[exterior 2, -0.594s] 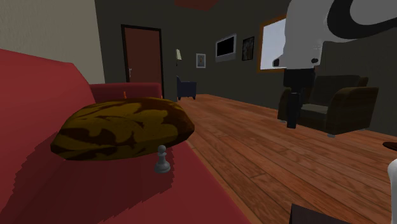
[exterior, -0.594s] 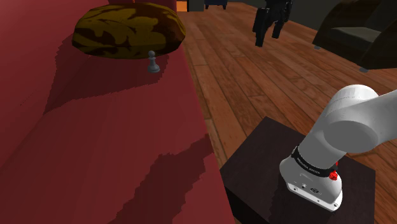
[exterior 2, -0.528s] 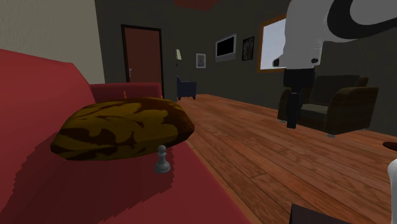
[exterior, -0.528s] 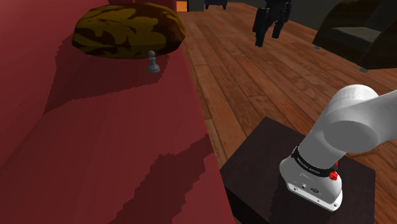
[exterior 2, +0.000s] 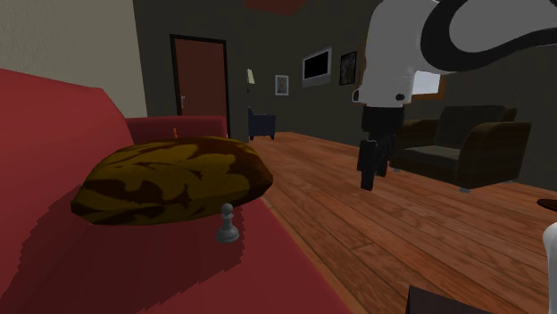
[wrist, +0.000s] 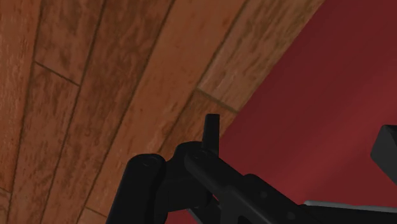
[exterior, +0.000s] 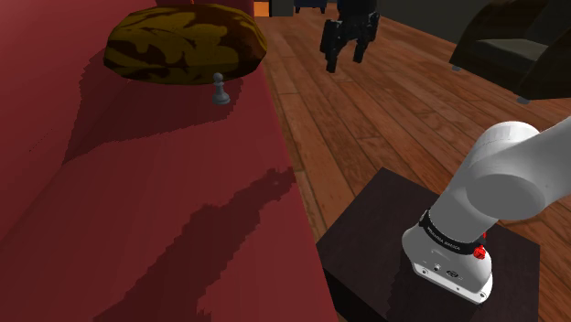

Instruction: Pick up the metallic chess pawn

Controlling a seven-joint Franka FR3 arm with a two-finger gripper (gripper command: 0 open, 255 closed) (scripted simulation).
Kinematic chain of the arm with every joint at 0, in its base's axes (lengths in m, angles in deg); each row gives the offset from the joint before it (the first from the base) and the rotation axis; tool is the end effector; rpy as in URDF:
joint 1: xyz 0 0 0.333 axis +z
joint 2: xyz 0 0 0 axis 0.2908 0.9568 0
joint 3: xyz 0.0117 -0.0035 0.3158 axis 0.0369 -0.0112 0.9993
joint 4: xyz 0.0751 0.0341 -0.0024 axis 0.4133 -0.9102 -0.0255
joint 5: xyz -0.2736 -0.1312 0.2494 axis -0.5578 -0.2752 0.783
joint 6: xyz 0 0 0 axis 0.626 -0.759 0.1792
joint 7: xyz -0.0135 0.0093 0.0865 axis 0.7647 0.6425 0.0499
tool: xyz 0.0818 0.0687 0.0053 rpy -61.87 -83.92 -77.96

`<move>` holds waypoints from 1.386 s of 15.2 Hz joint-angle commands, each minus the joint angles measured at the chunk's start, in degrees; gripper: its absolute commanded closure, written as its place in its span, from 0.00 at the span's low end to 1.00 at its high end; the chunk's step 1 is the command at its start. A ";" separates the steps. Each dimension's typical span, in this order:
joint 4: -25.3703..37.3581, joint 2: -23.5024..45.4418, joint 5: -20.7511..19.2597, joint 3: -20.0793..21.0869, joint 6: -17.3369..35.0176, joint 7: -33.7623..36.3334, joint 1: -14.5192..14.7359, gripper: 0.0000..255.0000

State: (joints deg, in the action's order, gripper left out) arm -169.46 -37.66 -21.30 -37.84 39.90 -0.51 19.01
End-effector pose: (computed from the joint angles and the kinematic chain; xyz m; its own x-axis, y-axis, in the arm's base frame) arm 0.3621 0.0368 0.5898 0.9840 -0.1723 0.0459 -0.1750 -0.9825 0.0641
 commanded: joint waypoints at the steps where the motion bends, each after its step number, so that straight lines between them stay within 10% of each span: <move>1: 1.46 3.42 0.88 1.45 3.10 2.36 0.32 0.00; 21: 30.96 39.19 -3.76 10.54 19.59 22.02 2.41 0.00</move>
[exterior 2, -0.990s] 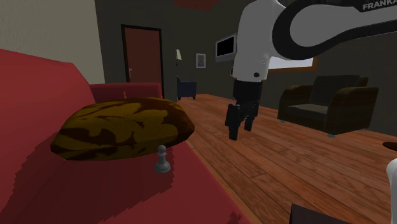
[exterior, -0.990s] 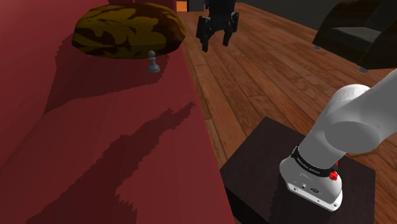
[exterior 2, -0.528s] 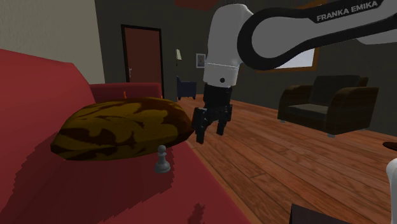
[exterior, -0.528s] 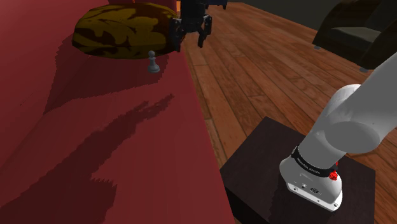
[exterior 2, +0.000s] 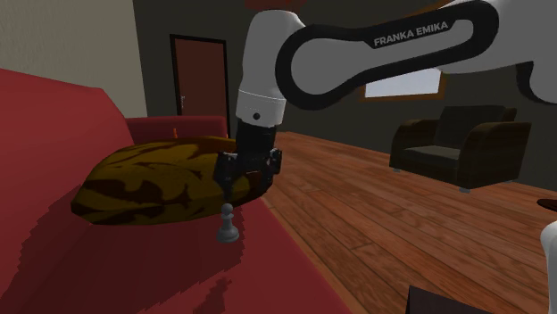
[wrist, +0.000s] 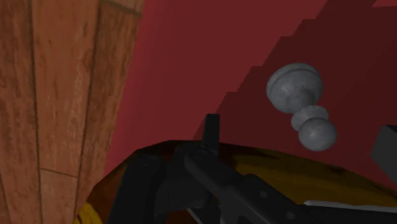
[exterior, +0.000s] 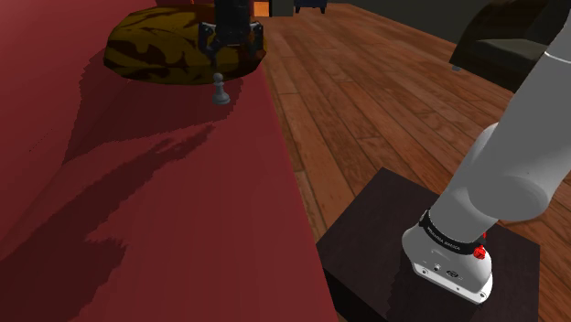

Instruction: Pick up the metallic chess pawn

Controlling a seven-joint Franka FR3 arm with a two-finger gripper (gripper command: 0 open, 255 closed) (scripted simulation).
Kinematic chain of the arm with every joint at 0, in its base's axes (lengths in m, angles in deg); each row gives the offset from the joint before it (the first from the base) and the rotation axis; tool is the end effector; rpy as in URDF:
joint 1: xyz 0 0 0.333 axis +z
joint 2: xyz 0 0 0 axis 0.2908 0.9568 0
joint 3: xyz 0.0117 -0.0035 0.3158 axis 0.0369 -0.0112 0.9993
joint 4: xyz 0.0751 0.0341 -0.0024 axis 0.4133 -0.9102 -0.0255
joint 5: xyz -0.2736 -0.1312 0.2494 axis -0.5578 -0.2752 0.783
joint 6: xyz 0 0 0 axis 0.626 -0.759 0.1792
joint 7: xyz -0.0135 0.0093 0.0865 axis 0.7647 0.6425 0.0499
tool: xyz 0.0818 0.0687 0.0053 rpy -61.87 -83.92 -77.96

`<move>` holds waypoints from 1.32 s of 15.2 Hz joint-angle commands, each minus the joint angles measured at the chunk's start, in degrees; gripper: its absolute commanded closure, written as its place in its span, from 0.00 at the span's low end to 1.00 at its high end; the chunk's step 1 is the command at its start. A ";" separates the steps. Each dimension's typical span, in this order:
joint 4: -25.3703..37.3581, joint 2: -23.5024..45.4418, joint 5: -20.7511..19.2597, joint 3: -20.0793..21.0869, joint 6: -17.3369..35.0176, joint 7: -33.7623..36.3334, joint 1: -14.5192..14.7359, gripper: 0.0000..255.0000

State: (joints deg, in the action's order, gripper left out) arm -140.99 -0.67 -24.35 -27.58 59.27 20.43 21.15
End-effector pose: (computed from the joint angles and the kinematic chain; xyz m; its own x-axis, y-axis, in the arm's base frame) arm 0.5658 0.1766 0.5599 0.9329 -0.2829 0.2231 -0.2765 -0.9591 -0.0599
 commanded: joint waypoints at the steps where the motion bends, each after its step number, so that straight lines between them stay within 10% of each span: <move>1: 4.88 4.24 -1.44 0.46 0.32 2.02 0.60 0.00; 12: 2.58 7.13 -2.77 0.45 6.05 3.81 1.04 0.00; 13: 2.67 7.23 -2.80 0.45 6.05 3.83 1.06 1.00; 20: 2.75 7.30 -2.83 0.47 6.03 3.88 1.09 1.00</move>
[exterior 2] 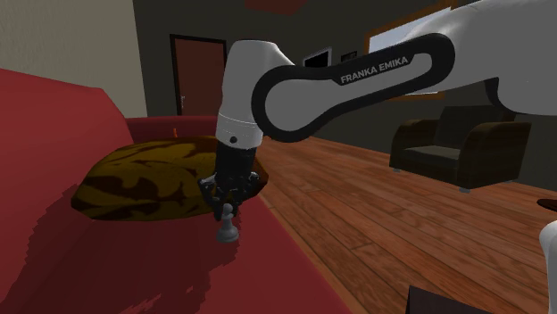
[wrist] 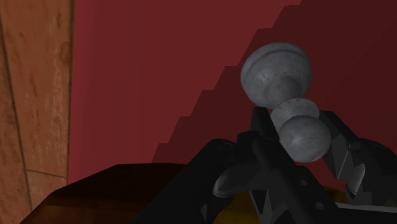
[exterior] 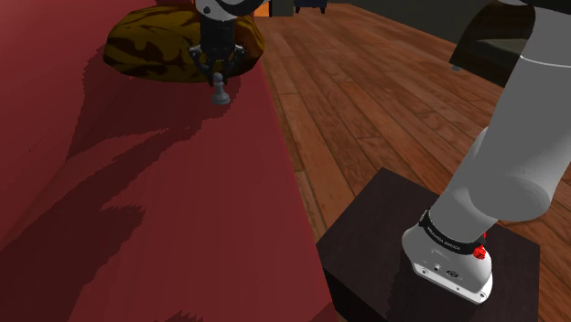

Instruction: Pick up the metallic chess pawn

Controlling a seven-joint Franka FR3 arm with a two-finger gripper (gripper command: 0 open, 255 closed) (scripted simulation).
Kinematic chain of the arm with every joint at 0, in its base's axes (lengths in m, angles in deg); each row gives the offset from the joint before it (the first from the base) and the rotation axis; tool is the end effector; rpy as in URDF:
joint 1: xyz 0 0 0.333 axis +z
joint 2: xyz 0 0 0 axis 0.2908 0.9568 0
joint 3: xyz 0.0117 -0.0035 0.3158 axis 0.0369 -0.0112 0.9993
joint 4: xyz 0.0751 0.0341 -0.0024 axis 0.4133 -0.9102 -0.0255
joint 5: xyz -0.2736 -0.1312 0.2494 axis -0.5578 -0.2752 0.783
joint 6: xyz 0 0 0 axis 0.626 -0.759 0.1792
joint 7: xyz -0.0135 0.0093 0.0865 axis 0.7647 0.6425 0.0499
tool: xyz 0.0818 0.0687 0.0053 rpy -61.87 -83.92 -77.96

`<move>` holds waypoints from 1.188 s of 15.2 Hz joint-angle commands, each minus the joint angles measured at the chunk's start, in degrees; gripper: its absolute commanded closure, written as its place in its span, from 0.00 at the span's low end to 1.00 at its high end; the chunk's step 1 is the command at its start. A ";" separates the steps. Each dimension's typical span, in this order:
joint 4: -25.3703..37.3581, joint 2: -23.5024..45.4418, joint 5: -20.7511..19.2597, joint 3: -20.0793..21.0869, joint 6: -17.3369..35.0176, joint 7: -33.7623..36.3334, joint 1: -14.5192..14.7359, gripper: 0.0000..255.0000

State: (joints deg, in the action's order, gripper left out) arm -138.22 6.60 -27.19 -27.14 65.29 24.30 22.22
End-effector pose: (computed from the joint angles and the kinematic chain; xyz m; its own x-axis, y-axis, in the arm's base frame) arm 0.6007 0.1967 0.5203 0.9197 -0.3030 0.2498 -0.2916 -0.9530 -0.0822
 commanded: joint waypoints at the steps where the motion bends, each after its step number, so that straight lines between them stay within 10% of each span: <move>1: -0.01 0.03 0.01 0.03 0.01 0.00 0.02 1.00; 18: 11.89 0.19 0.54 0.27 -11.70 -1.16 0.32 1.00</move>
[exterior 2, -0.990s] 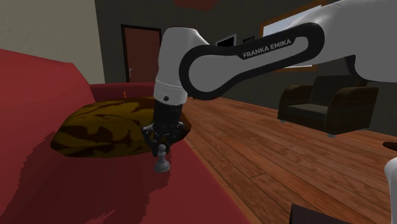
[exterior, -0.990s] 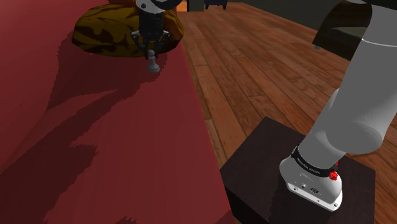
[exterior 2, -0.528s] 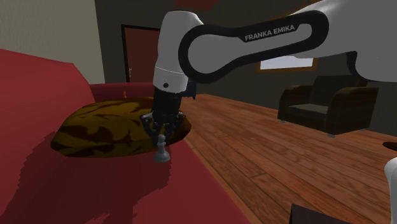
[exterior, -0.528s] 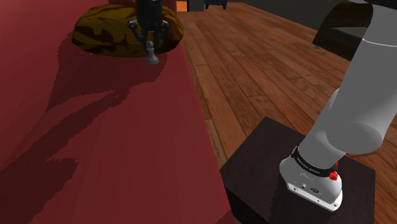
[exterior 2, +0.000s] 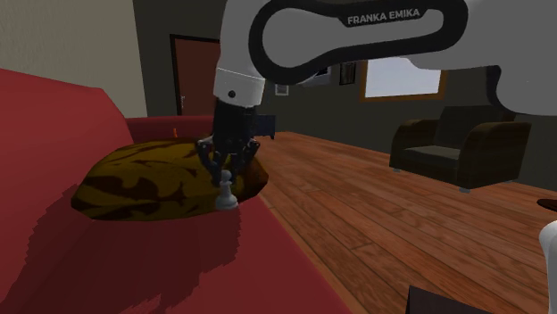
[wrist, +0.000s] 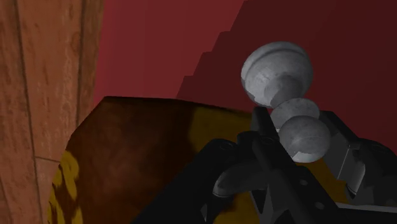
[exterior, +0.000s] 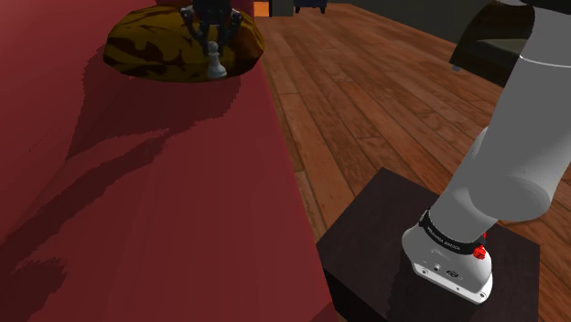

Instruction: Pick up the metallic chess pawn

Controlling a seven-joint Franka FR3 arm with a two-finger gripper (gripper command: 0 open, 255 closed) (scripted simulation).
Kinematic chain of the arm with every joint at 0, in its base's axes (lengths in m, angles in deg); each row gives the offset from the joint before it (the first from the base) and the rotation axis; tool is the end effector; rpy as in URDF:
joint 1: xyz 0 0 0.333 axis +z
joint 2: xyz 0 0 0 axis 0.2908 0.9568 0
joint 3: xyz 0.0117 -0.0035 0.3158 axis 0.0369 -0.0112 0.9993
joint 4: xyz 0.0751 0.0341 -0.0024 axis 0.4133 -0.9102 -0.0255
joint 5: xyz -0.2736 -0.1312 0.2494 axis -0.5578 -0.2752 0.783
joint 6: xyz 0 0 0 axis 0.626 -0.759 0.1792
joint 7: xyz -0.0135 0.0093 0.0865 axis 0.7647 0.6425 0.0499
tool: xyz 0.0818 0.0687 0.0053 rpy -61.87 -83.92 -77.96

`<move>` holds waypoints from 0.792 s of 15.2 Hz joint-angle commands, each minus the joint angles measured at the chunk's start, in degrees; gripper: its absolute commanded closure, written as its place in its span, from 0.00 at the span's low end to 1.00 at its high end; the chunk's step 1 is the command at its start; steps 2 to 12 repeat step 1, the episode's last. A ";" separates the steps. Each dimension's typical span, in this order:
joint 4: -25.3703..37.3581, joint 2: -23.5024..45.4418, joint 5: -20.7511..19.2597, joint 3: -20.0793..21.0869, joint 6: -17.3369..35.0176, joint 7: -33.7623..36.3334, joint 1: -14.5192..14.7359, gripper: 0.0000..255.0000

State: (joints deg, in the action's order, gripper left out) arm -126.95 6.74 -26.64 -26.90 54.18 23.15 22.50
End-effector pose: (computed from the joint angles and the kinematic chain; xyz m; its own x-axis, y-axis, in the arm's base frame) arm 0.6002 0.1962 0.5963 0.9200 -0.3026 0.2492 -0.2911 -0.9531 -0.0824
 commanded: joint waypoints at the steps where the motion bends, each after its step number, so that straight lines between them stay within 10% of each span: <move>1: 0.64 0.06 -0.01 0.03 -0.60 0.00 0.05 1.00; 12: 0.64 0.06 -0.01 0.03 -0.60 0.00 0.05 1.00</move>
